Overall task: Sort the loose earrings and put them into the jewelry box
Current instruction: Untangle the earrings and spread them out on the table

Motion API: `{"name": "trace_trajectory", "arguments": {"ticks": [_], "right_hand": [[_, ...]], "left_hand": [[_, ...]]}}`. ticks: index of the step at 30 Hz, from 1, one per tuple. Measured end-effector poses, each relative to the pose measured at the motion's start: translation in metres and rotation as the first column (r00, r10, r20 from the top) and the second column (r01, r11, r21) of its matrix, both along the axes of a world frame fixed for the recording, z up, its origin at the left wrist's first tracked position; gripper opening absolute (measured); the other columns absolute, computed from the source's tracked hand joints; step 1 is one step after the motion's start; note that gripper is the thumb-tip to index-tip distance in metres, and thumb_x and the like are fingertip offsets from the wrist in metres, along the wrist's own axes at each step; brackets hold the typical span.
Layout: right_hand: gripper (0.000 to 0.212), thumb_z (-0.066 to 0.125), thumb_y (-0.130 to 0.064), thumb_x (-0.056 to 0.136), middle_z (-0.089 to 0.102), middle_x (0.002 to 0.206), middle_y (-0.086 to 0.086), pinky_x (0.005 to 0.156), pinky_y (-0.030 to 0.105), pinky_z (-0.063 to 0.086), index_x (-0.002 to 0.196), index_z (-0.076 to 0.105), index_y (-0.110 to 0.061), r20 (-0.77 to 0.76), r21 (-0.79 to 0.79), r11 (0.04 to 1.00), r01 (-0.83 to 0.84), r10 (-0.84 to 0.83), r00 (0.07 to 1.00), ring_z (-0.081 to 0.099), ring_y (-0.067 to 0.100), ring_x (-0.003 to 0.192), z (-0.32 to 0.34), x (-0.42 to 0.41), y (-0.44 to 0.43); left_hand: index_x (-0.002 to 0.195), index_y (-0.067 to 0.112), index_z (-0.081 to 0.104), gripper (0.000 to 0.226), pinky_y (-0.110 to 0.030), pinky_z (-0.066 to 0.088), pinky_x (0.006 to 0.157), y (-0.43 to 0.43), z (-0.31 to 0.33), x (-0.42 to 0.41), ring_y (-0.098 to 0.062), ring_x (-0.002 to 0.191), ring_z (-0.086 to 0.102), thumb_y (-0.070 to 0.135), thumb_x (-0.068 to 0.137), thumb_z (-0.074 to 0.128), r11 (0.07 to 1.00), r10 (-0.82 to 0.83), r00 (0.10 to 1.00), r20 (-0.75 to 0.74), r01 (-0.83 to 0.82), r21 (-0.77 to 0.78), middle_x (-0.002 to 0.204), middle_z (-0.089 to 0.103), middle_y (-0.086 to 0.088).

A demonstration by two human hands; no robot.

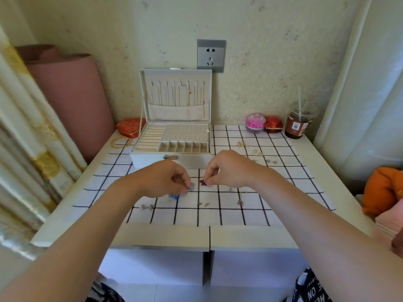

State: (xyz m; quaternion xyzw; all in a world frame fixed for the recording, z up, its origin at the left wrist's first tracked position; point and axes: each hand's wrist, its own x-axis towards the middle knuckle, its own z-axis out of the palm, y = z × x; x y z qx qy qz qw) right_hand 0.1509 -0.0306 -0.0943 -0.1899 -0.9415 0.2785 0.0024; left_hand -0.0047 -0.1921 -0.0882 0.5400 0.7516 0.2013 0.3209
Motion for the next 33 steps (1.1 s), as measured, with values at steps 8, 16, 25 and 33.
{"name": "trace_trajectory", "arguments": {"ticks": [8,16,25,33], "right_hand": [[0.007,0.076,-0.024,0.084,0.069,0.080,-0.023,0.062,0.010,0.038,0.088,0.081,-0.027,0.074,0.046,0.995,-0.084,0.081,0.994,0.060,-0.010,0.074,0.003,-0.020,-0.025],[0.006,0.078,-0.023,0.082,0.073,0.085,-0.019,0.065,0.015,0.044,0.086,0.080,-0.028,0.195,0.090,0.993,-0.076,0.057,0.979,0.063,-0.004,0.078,0.006,-0.015,-0.018],[0.010,0.078,-0.021,0.080,0.070,0.076,-0.021,0.067,0.020,0.046,0.084,0.079,-0.030,0.245,0.109,0.990,-0.094,0.065,0.967,0.062,-0.004,0.077,-0.003,-0.004,-0.016],[0.016,0.080,-0.019,0.078,0.070,0.085,-0.016,0.072,0.022,0.049,0.089,0.078,-0.032,0.179,0.080,0.997,0.018,-0.032,0.983,0.063,0.000,0.082,0.013,0.032,0.013]], "left_hand": [[0.087,0.028,0.075,0.012,-0.012,0.045,0.066,-0.027,-0.019,0.000,0.003,0.071,0.064,0.022,0.079,0.081,0.999,-0.010,0.996,-0.093,0.007,-0.034,0.079,0.073,0.013],[0.093,0.028,0.075,0.016,-0.006,0.039,0.059,-0.021,-0.017,0.001,0.011,0.064,0.056,0.025,0.079,0.082,0.998,-0.031,0.992,-0.123,0.036,0.042,0.086,0.072,0.013],[0.094,0.028,0.075,0.014,-0.006,0.041,0.062,0.003,-0.016,0.010,0.012,0.067,0.057,0.025,0.081,0.079,0.994,-0.031,0.990,-0.137,0.044,0.099,0.083,0.068,0.017],[0.092,0.029,0.074,0.012,-0.005,0.041,0.064,0.041,-0.016,0.036,0.011,0.067,0.056,0.022,0.082,0.078,0.976,-0.091,0.985,-0.145,0.118,0.185,0.084,0.067,0.015]]}}
